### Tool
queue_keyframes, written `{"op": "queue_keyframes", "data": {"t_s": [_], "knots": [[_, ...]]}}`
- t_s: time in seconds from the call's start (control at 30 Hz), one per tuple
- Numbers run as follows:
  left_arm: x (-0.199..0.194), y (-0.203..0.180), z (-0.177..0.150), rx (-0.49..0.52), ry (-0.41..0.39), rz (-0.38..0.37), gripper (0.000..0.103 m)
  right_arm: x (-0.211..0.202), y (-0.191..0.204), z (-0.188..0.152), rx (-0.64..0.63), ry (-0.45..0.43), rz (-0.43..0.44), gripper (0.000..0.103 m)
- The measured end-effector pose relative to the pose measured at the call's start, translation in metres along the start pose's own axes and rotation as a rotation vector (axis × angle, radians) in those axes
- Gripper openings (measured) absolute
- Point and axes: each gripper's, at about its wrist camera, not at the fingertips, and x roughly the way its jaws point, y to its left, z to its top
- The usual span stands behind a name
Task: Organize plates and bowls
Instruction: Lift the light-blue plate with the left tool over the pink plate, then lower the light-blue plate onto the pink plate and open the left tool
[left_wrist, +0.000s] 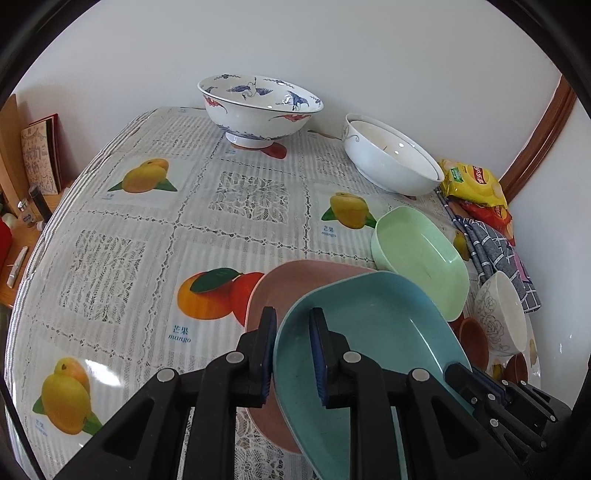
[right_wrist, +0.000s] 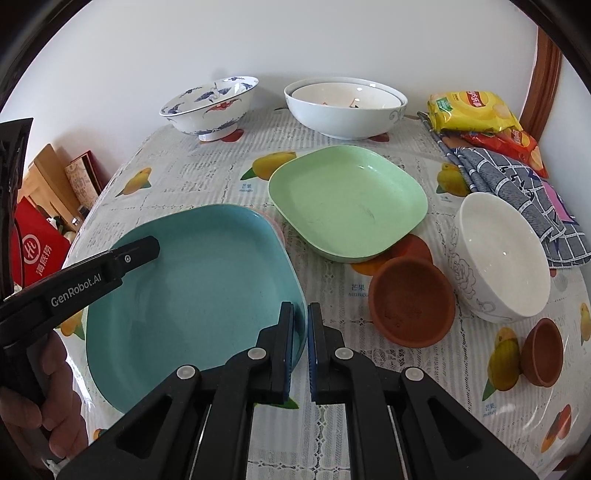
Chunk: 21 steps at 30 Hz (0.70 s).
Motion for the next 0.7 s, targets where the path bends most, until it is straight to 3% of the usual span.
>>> {"op": "queue_keyframes", "data": {"t_s": [0.63, 0.67, 0.7], "knots": [[0.026, 0.006, 0.018, 0.046, 0.001, 0.054, 0.027, 0.029, 0.017, 0.003, -0.038, 0.065, 0.031, 0.013], [0.027, 0.007, 0.018, 0.048, 0.012, 0.060, 0.031, 0.030, 0.017, 0.001, -0.045, 0.070, 0.029, 0.014], [0.028, 0.007, 0.017, 0.050, 0.021, 0.069, 0.041, 0.030, 0.018, 0.000, -0.055, 0.074, 0.025, 0.015]]}}
